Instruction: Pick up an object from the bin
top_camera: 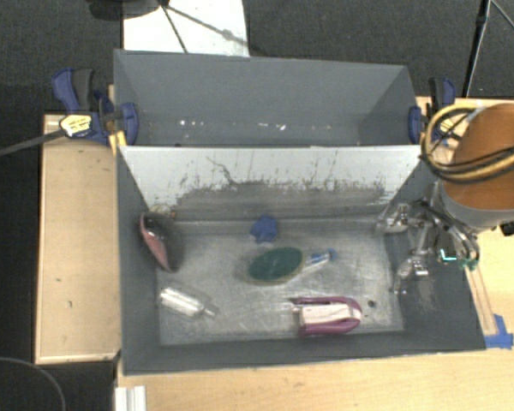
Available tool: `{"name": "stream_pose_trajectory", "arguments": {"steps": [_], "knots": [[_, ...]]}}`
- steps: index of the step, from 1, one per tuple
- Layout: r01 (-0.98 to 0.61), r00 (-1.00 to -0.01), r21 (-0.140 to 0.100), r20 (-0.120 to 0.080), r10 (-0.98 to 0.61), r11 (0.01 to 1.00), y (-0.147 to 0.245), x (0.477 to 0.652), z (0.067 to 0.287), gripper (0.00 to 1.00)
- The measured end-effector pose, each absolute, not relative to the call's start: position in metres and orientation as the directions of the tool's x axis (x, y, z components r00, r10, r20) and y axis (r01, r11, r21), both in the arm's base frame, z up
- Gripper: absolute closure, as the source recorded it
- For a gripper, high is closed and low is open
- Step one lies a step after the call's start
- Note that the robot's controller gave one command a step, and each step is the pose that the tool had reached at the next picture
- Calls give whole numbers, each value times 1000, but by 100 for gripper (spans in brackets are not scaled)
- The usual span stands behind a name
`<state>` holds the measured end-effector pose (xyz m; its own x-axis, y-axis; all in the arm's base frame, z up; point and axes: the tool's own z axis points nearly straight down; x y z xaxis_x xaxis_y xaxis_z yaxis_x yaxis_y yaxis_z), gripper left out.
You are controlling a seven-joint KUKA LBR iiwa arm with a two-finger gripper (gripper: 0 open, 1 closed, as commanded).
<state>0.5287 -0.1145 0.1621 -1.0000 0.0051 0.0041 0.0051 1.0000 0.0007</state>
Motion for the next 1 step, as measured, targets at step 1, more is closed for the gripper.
{"name": "stream_pose_trajectory", "arguments": {"steps": [1], "knots": [[-275, -961, -2, -6, -275, 961, -58, 498, 72, 0]]}}
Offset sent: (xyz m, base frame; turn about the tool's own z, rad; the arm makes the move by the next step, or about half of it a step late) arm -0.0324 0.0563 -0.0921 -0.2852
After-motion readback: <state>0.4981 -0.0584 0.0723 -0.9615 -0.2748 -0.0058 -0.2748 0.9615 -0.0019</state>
